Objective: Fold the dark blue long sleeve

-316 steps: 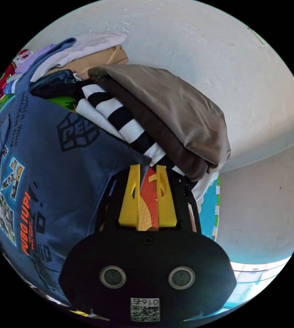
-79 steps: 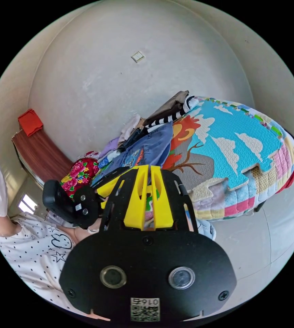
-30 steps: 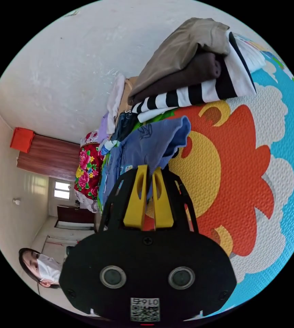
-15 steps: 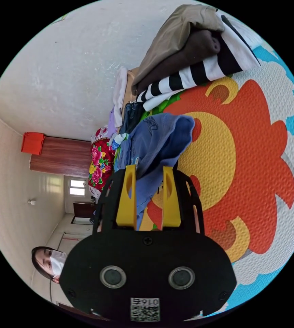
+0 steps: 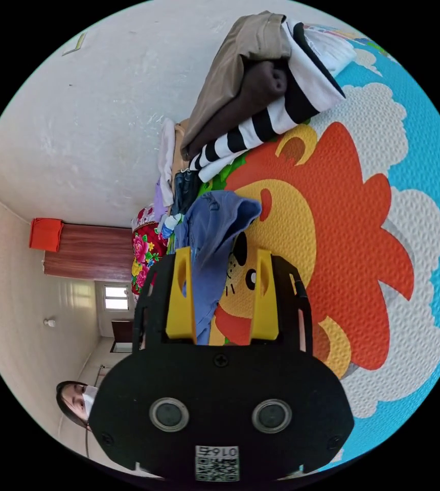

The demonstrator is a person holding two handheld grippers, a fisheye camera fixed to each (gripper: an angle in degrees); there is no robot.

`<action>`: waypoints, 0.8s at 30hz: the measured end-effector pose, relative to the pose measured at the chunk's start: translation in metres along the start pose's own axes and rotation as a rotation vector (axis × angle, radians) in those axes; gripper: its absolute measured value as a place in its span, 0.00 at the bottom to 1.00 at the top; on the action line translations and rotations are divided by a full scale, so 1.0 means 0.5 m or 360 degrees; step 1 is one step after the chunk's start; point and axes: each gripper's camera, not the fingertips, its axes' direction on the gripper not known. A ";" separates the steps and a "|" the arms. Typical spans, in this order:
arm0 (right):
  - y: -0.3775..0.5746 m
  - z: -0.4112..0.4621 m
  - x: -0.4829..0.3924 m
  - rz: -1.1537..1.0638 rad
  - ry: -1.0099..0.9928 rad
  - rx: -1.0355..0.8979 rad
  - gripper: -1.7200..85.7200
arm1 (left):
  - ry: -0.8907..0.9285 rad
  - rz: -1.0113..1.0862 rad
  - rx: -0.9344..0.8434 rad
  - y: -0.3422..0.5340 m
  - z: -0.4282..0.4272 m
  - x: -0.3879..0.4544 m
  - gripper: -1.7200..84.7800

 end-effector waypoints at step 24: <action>0.022 0.365 -0.438 -0.0653 0.1006 0.0137 0.03 | 0.0583 0.0461 -0.0425 0.064 -0.012 0.210 0.03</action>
